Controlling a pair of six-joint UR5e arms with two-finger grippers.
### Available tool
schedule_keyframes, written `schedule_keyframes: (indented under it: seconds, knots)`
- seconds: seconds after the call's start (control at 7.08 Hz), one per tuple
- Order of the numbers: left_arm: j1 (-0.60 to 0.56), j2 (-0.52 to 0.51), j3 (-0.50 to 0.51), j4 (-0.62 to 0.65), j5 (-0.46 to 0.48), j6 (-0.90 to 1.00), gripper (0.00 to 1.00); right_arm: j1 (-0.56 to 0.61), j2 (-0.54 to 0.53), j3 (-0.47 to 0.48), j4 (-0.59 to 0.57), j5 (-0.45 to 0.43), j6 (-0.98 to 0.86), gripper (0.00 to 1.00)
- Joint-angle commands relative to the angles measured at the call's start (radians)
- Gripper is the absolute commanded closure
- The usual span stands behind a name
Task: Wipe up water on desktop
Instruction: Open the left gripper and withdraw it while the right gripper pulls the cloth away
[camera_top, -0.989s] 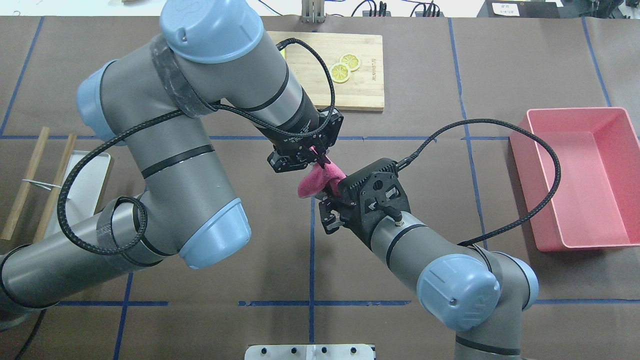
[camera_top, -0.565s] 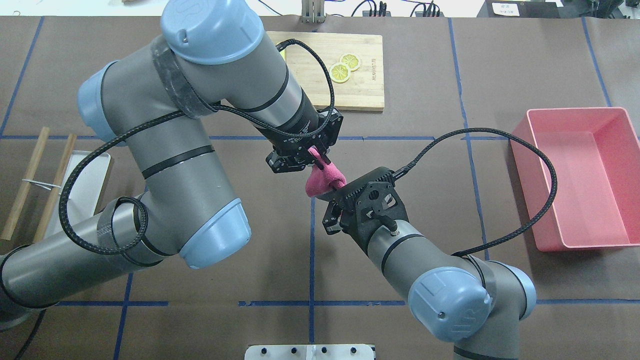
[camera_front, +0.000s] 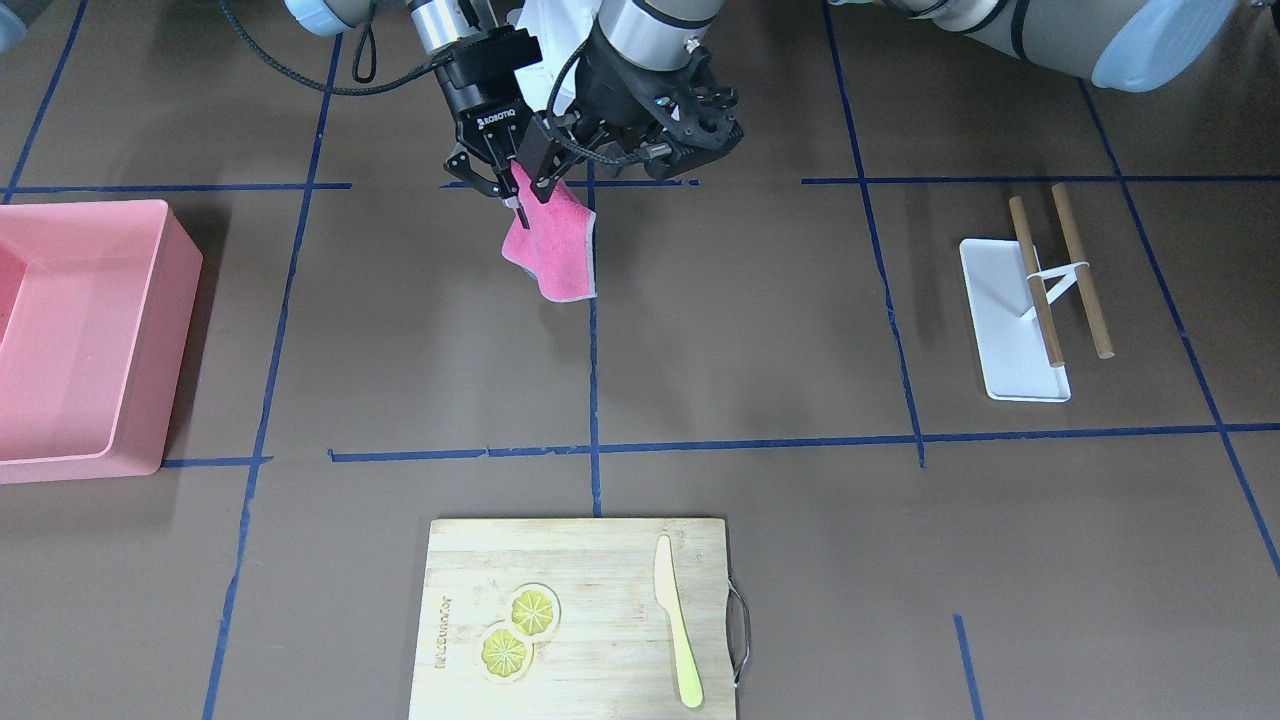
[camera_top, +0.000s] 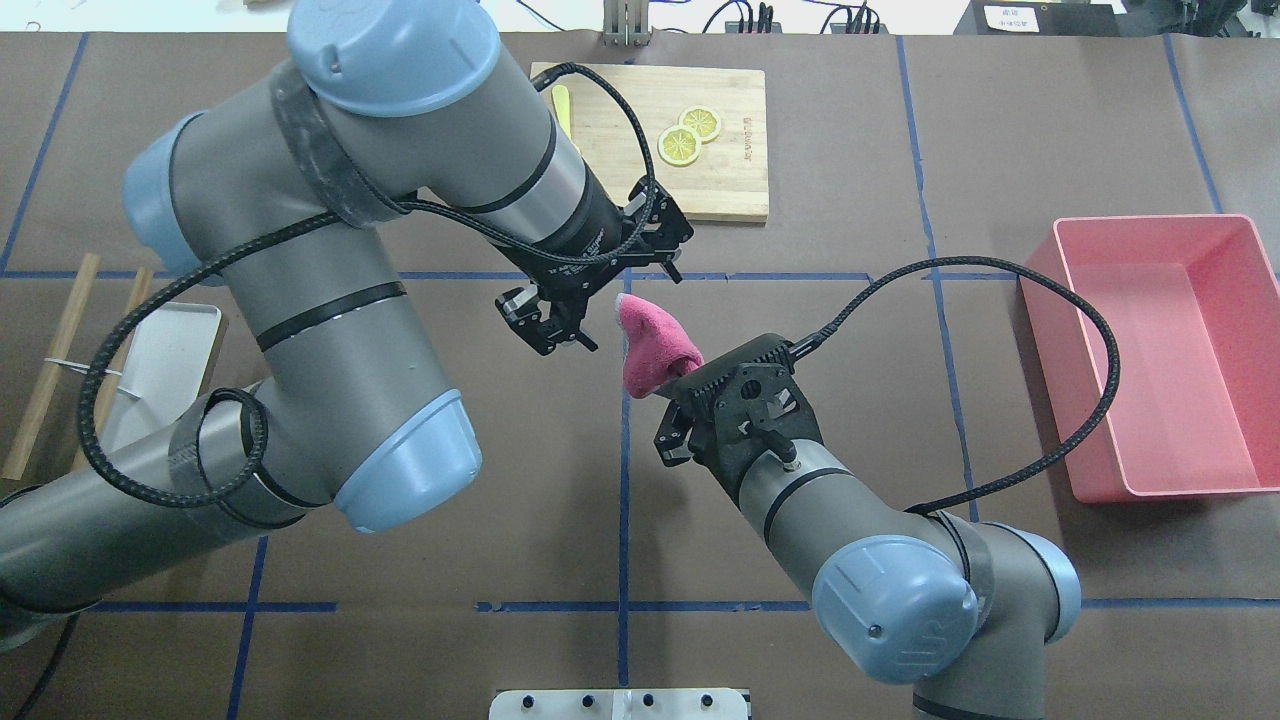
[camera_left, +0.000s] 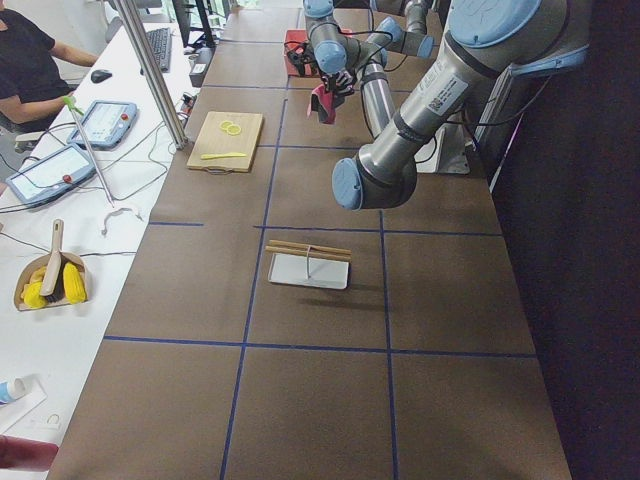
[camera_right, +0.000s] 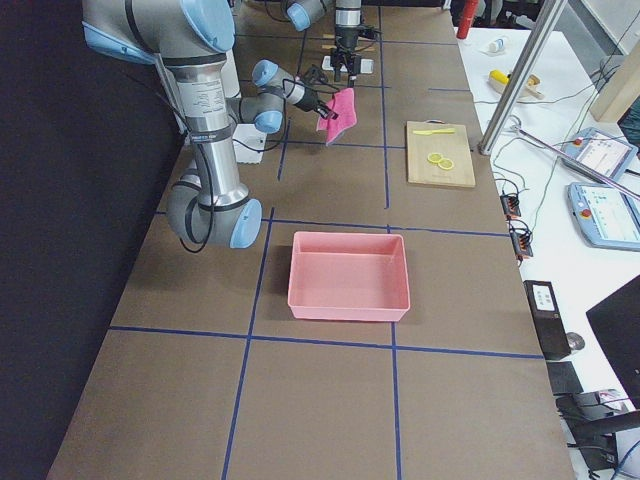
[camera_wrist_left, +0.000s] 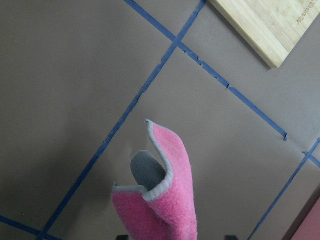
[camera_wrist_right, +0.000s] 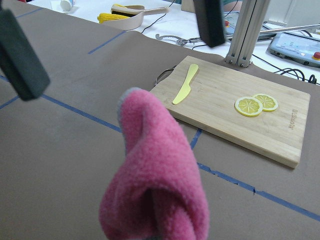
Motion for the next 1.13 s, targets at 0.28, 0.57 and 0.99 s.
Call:
schedule_keyframes:
  seconds: [0.28, 0.57, 0.99]
  knots:
    - [-0.122, 0.177, -0.098, 0.002, -0.001, 0.169, 0.07, 0.255, -0.025, 0.029, -0.259, 0.469, 0.120, 1.00]
    - [-0.185, 0.308, -0.173, 0.002, -0.003, 0.295, 0.01, 0.401, -0.022, 0.062, -0.505, 0.745, 0.120, 1.00]
    - [-0.253, 0.382, -0.176, 0.002, -0.003, 0.399, 0.01, 0.394, -0.068, 0.046, -0.650, 0.866, 0.044, 1.00]
